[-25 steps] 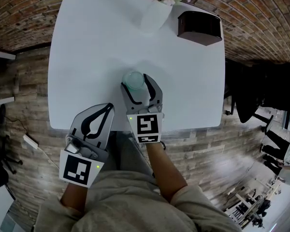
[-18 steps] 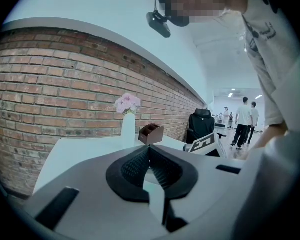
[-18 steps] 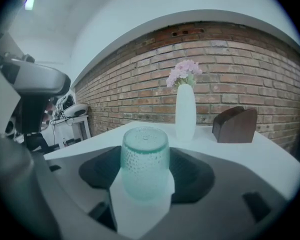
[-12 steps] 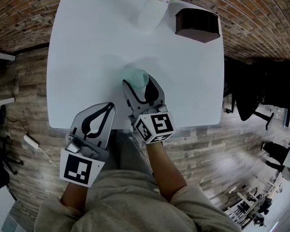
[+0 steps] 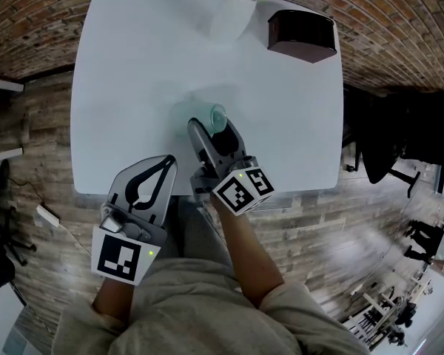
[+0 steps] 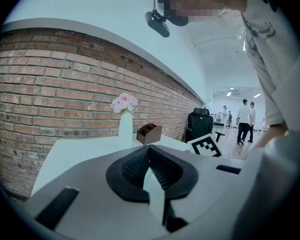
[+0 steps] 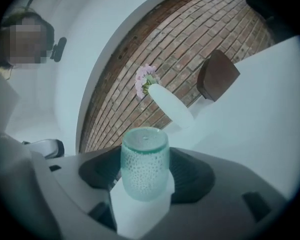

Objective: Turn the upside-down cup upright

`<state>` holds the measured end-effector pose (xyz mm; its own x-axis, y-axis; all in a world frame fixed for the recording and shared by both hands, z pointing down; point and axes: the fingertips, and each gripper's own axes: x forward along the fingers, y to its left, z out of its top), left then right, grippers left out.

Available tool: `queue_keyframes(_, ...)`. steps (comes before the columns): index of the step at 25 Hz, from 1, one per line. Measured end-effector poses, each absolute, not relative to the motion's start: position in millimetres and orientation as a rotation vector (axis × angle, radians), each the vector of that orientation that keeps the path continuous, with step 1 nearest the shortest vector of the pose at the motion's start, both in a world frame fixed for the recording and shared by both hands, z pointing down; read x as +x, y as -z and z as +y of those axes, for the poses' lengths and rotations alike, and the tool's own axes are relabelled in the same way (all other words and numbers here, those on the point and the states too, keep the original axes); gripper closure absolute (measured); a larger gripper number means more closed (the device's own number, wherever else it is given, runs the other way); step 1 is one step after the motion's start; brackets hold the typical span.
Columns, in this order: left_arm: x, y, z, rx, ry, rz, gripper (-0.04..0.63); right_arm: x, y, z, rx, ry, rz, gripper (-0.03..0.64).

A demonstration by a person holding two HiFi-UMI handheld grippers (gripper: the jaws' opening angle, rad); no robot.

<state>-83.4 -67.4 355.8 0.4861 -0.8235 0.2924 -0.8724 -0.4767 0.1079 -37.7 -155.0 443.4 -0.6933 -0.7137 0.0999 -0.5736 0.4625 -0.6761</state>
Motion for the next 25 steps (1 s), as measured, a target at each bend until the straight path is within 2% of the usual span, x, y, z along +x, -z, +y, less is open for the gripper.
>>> queue_keyframes(9,-80.8,-357.3,-67.1,2.487,-0.291,-1.448,0.591,-36.0,-440.9,-154.9,-0.983,1.204,2.280,0.314)
queue_keyframes(19,-84.3,-363.3,-69.9,2.455,-0.328,-1.476,0.591,-49.0,-427.5,-145.5,-0.813,1.220,2.175,0.314)
queue_keyframes(25,-109.6,-383.6,-80.3,2.305,-0.363,-1.578,0.591,-49.8,-425.9,-140.9,-0.741,1.237,2.135,0.314)
